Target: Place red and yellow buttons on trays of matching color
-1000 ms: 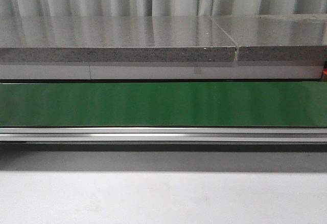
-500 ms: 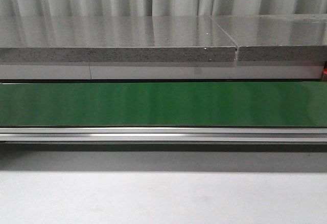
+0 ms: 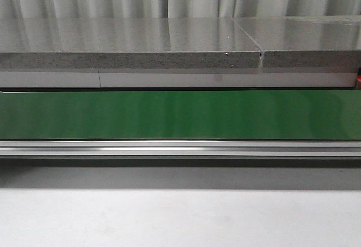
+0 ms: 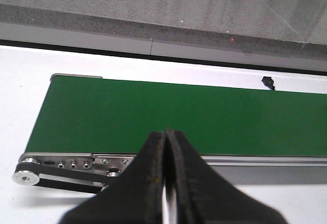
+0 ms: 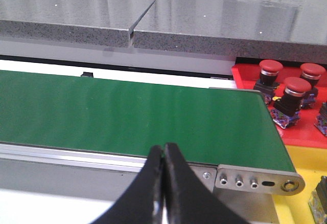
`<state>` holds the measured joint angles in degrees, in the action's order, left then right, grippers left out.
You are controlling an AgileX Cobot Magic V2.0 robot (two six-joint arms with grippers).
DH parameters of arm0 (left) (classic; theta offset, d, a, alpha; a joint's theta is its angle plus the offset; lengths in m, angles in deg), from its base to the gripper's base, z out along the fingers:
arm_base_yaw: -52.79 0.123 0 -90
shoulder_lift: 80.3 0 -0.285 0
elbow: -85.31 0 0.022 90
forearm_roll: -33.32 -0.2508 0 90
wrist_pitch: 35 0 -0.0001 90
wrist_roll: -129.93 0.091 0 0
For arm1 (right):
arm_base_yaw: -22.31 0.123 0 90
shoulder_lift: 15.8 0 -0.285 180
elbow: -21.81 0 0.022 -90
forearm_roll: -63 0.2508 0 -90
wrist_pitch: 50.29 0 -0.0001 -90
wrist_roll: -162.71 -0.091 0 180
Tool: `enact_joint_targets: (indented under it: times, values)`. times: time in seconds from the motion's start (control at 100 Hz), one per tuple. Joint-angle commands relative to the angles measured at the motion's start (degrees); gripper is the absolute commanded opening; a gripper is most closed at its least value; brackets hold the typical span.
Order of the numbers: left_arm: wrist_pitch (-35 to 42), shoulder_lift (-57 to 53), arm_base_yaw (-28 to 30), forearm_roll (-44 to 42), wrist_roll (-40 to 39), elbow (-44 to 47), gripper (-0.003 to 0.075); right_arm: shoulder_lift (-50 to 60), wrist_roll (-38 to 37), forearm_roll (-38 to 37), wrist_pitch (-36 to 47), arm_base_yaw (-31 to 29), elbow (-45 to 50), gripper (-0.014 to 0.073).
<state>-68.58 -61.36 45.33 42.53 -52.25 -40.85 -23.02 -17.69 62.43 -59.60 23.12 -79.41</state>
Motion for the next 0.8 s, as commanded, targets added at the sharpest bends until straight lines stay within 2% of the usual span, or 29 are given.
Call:
enact_joint_targets:
  times: [0.0,0.19,0.43,0.57,0.79]
  values:
    - [4.82,0.57,-0.42,0.91,-0.04,-1.57,-0.0019,0.96,-0.07,-0.26,4.83,0.04,-0.63,-0.0068]
    - [11.40,0.57,-0.42,-0.33,-0.04,-0.16,-0.0019,0.96,-0.07,-0.26,4.83,0.04,-0.63,-0.0068]
    - [28.53,0.52,-0.10,-9.21,-0.04,9.14,-0.0019,0.96,-0.07,-0.26,4.83,0.04,-0.63,-0.0068]
    - [36.94,-0.54,0.02,-9.84,-0.04,15.46,-0.0019,0.96,-0.07,-0.26,4.83,0.04,-0.63,-0.0068]
    - [39.43,-8.38,0.02,-9.84,-0.15,23.53,-0.0019,0.96,-0.07,-0.26,4.83,0.04,-0.63,-0.0068]
